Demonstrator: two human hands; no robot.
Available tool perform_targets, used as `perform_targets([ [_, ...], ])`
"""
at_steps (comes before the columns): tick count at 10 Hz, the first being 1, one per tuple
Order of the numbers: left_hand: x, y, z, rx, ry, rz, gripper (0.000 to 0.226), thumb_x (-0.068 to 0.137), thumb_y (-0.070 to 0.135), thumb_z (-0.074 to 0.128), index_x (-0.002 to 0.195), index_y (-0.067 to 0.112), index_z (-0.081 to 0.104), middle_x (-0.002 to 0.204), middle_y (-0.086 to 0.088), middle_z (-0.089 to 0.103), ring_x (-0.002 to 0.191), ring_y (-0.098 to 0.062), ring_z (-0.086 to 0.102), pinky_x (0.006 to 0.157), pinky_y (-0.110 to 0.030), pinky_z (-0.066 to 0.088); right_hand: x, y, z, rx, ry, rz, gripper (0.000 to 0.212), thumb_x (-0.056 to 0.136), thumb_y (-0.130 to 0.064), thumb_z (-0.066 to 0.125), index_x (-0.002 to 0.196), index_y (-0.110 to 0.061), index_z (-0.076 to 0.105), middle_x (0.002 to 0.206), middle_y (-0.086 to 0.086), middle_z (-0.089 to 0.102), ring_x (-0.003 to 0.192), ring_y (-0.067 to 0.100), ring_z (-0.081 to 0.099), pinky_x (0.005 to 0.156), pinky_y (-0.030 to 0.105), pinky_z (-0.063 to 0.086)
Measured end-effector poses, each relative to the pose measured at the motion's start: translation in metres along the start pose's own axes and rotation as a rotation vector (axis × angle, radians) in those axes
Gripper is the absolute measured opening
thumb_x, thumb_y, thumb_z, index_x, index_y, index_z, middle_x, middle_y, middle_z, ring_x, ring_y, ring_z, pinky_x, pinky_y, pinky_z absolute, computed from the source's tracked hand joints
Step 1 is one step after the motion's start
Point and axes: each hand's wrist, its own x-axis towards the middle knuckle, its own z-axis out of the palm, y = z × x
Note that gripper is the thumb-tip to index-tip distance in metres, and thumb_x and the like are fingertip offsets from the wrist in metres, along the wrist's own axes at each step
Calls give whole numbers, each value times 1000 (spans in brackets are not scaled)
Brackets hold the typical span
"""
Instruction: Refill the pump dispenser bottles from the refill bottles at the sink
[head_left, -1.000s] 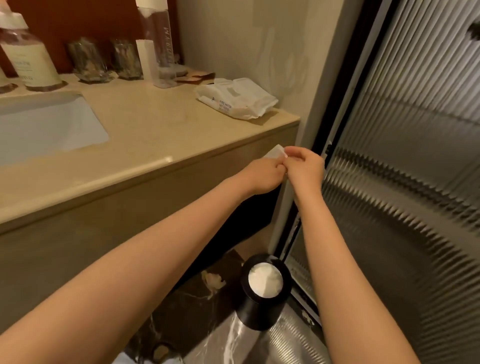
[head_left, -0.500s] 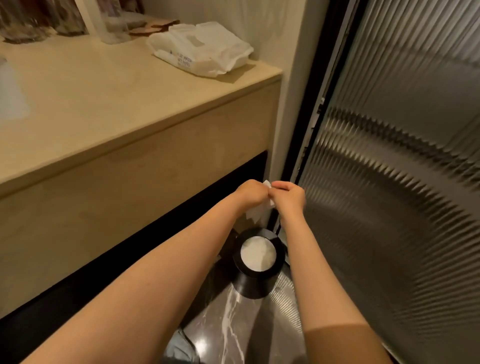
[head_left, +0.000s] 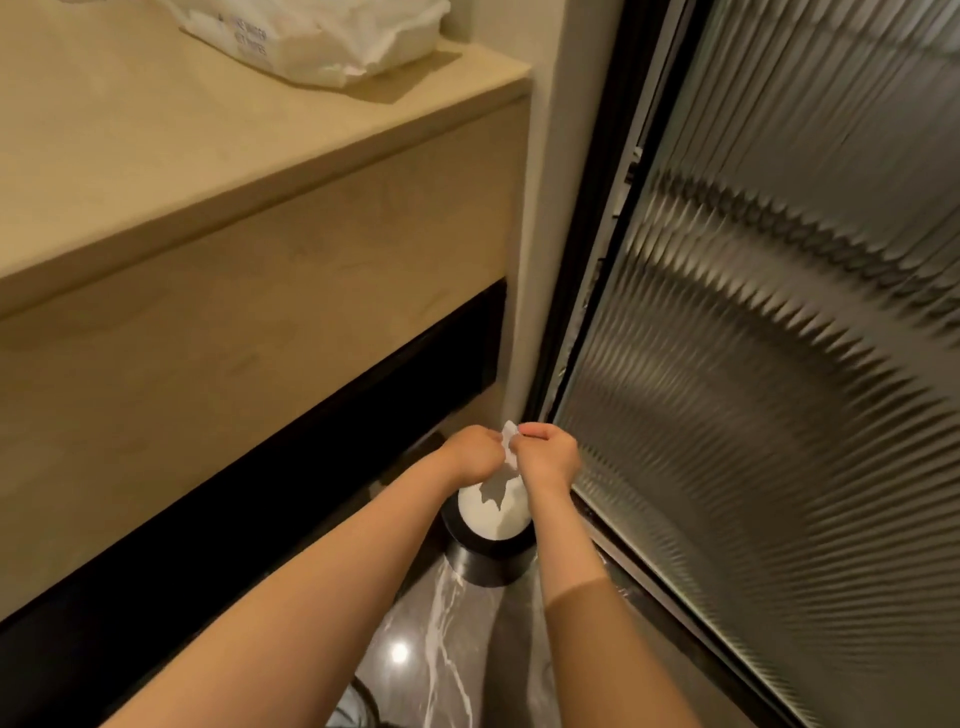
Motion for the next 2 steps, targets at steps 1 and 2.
perform_targets([
  [1,-3,0,-3,-23,46,14,44,97,5,34,140,5,38,148,-10,37,137,-22,33,110,-28,25,8,7,3,20,-11,-1,21,83,-1,57,100,-7,67,102,9,65,100,25,59,86,30,46],
  [2,-8,-2,-9,-27,111,36,46,95,0,34,140,4,39,148,-10,37,137,-22,32,109,-26,26,17,12,5,46,29,7,22,83,2,55,99,-4,68,96,12,66,94,26,61,89,36,50],
])
